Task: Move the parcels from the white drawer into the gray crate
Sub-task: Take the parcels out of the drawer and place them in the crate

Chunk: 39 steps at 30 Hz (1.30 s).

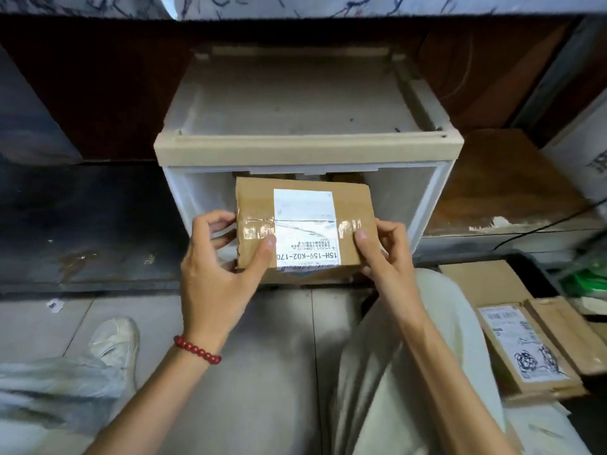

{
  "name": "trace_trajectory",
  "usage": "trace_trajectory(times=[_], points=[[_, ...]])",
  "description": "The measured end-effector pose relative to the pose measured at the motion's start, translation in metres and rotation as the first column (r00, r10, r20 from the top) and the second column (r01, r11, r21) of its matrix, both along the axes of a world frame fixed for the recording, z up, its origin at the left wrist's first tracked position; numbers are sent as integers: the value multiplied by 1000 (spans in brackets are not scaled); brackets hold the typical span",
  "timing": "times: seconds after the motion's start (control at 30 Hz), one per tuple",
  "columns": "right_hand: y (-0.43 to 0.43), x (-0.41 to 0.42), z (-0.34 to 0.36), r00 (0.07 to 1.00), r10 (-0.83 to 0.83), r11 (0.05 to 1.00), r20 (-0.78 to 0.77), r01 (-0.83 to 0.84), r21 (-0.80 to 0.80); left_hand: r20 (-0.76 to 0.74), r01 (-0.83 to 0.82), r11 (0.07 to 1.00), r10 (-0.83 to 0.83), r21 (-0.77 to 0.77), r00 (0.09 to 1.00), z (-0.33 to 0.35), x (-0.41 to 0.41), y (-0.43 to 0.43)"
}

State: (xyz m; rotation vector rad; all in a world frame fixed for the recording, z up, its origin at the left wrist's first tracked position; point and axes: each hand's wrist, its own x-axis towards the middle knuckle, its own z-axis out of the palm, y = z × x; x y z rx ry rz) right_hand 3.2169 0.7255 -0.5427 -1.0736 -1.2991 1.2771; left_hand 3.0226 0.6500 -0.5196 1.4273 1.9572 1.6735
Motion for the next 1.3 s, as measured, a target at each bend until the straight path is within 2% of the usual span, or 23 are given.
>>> trace_trajectory(times=[0.13, 0.23, 0.4, 0.5, 0.6, 0.77, 0.93, 1.03, 1.2, 1.3], points=[[-8, 49, 21, 990, -101, 992, -94, 108, 70, -57, 58, 988, -50, 140, 997, 10, 48, 22], [-10, 87, 36, 963, -229, 963, -140, 245, 112, -86, 124, 978, -110, 170, 990, 22, 87, 42], [-27, 167, 51, 877, -458, 876, -147, 473, 93, -80, 380, 910, -371, 165, 925, 42, 170, 70], [-49, 218, 53, 809, -574, 808, -126, 585, 72, -99, 565, 819, -557, 98, 825, 47, 222, 84], [-78, 262, 46, 715, -694, 711, -88, 699, 74, -102, 733, 679, -733, -44, 673, 45, 275, 90], [-136, 318, 8, 525, -851, 525, -8, 851, -7, -63, 874, 424, -904, -235, 422, 18, 348, 85], [-177, 337, -39, 390, -919, 380, 56, 915, -135, 35, 891, 181, -976, -416, 215, -20, 391, 70], [-194, 334, -62, 336, -934, 317, 118, 936, -156, 128, 865, 59, -982, -498, 141, -47, 407, 59], [-217, 322, -93, 342, -899, 292, 274, 933, -209, 201, 766, -95, -979, -636, 45, -94, 408, 45], [-227, 313, -107, 382, -859, 301, 340, 915, -267, 162, 721, -93, -986, -686, 26, -114, 408, 43]])
